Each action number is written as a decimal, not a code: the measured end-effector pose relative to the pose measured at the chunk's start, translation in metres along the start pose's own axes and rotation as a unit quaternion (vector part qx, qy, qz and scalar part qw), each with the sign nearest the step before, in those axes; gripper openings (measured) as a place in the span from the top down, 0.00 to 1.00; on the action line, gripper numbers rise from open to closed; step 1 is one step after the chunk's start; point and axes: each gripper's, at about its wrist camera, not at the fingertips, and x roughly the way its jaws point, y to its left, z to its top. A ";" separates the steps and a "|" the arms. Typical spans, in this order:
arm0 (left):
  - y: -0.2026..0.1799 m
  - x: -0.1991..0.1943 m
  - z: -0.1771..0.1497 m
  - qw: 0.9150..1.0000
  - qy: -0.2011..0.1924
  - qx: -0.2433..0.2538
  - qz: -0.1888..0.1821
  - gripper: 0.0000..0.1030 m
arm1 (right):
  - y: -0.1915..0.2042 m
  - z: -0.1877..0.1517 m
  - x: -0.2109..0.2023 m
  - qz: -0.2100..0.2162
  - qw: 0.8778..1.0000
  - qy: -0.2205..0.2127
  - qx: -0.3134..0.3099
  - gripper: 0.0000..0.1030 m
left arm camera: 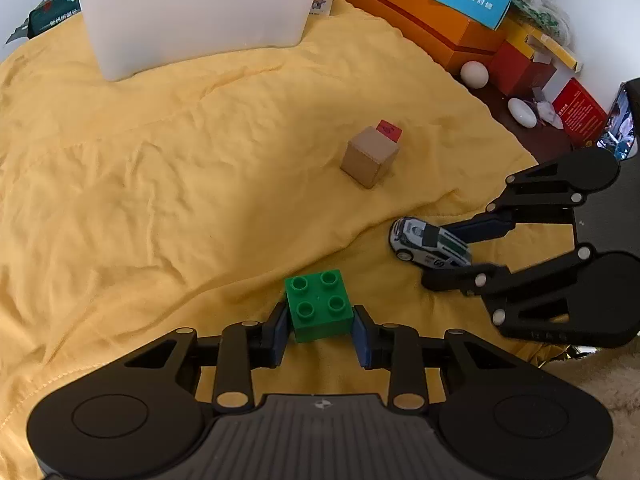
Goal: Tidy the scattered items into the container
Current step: 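Carry both items over the white bin and open both tools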
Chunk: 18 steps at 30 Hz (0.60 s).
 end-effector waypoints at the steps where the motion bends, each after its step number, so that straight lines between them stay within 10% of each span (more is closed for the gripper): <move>1: 0.001 -0.003 0.001 1.000 -0.004 0.002 0.002 0.65 | 0.000 0.002 -0.004 -0.008 1.000 -0.007 -0.002 0.68; 18: 0.059 -0.093 0.145 0.975 -0.195 0.031 0.101 0.64 | -0.067 0.142 -0.055 -0.094 0.983 -0.153 0.043 0.68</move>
